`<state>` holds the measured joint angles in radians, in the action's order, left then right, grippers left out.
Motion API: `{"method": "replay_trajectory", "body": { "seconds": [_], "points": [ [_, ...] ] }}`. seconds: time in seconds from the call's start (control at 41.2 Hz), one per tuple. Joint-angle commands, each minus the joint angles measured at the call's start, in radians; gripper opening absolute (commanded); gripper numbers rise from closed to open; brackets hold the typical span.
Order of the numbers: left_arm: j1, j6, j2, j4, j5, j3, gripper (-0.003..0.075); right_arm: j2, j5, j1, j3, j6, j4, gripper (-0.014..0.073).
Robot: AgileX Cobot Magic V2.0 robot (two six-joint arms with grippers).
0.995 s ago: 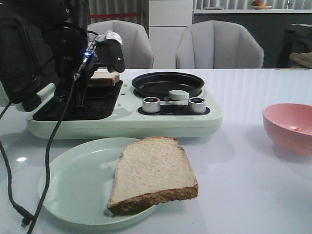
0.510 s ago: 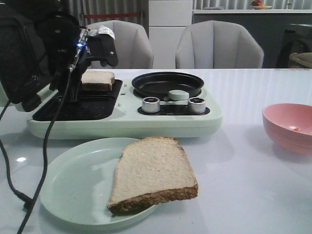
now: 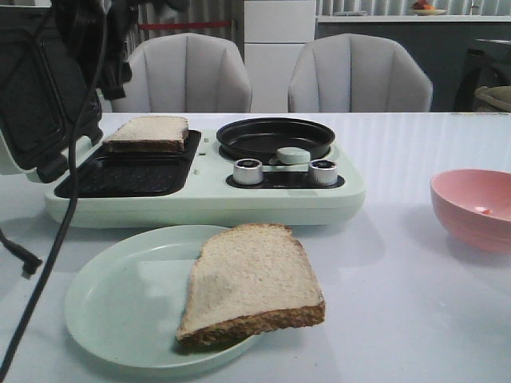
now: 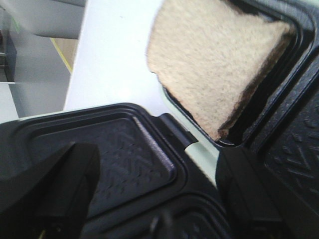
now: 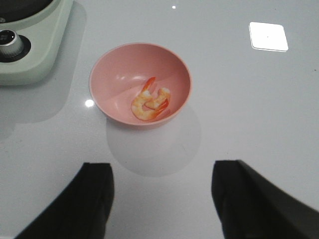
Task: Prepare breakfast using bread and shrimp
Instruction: 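Lower the bread onto the farther grill plate and open the left gripper, then withdraw the left gripper from the sandwich maker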
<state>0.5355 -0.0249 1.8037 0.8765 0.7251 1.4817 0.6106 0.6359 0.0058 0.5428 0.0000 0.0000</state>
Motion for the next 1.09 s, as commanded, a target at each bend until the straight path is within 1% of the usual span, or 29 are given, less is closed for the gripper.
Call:
{"method": "replay_trajectory", "body": {
  "seconds": [0.0, 0.097, 0.243, 0.413, 0.631, 0.777, 0.874, 1.068],
  "points": [
    [0.036, 0.004, -0.134, -0.057, 0.048, 0.028, 0.0542, 0.007, -0.066, 0.001, 0.034, -0.008, -0.017, 0.0535],
    [0.061, 0.004, -0.213, -0.165, 0.075, 0.022, 0.0542, 0.007, -0.065, 0.001, 0.034, -0.008, -0.017, 0.0535],
    [0.090, 0.004, -0.376, -0.362, 0.048, -0.046, 0.0542, 0.007, -0.065, 0.001, 0.034, -0.008, -0.017, 0.0535],
    [0.090, 0.004, -0.593, -0.546, -0.035, -0.233, 0.0542, 0.007, -0.065, 0.001, 0.034, -0.008, -0.017, 0.0535],
    [0.083, 0.004, -0.855, -0.685, -0.034, -0.472, 0.0542, 0.007, -0.065, 0.001, 0.034, -0.008, -0.017, 0.0535],
    [0.083, 0.004, -1.039, -0.829, -0.025, -0.613, 0.0542, 0.007, -0.065, 0.001, 0.034, -0.008, -0.017, 0.0535],
    [0.083, 0.004, -1.156, -0.877, -0.035, -0.696, 0.0542, 0.007, -0.067, 0.001, 0.034, -0.008, 0.000, 0.0535],
    [0.083, 0.004, -1.290, -0.877, -0.041, -0.778, 0.0542, 0.008, -0.026, 0.007, 0.042, -0.012, 0.058, 0.0535]
  ]
}}
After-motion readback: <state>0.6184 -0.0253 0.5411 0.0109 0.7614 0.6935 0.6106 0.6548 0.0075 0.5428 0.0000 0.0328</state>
